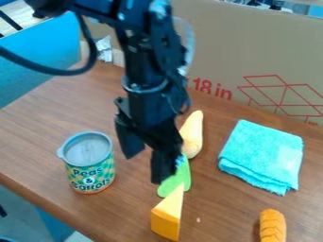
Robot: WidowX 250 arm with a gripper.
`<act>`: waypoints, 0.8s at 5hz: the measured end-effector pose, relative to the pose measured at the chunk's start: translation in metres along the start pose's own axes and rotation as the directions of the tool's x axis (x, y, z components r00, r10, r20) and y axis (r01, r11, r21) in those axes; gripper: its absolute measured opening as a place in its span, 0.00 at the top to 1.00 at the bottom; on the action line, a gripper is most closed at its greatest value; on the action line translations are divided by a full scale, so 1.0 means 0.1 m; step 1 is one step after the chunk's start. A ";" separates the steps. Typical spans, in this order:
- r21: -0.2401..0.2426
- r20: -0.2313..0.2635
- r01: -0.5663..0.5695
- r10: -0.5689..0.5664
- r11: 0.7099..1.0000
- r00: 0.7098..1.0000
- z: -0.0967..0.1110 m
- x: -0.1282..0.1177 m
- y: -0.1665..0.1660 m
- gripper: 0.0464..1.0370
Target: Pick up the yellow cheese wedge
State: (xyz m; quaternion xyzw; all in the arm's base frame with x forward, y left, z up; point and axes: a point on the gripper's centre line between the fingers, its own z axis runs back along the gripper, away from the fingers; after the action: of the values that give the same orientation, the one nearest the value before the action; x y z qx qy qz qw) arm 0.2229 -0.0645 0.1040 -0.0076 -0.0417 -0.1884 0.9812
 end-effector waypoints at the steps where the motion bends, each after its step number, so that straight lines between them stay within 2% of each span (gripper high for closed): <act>1: 0.004 0.026 0.015 -0.015 1.000 1.000 0.01 0.03 -0.14 0.04; 2: -0.071 0.101 0.074 -0.067 0.995 0.993 -0.12 -0.02 -0.15 0.04; 3: -0.074 0.073 0.036 -0.030 0.997 0.997 -0.20 -0.03 -0.06 0.04; 4: -0.047 0.025 0.001 0.000 0.999 1.000 -0.28 0.04 -0.02 0.04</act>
State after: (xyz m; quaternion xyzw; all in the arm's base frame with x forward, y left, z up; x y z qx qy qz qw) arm 0.2275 -0.0686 0.0765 -0.0329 -0.0493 -0.1896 0.9801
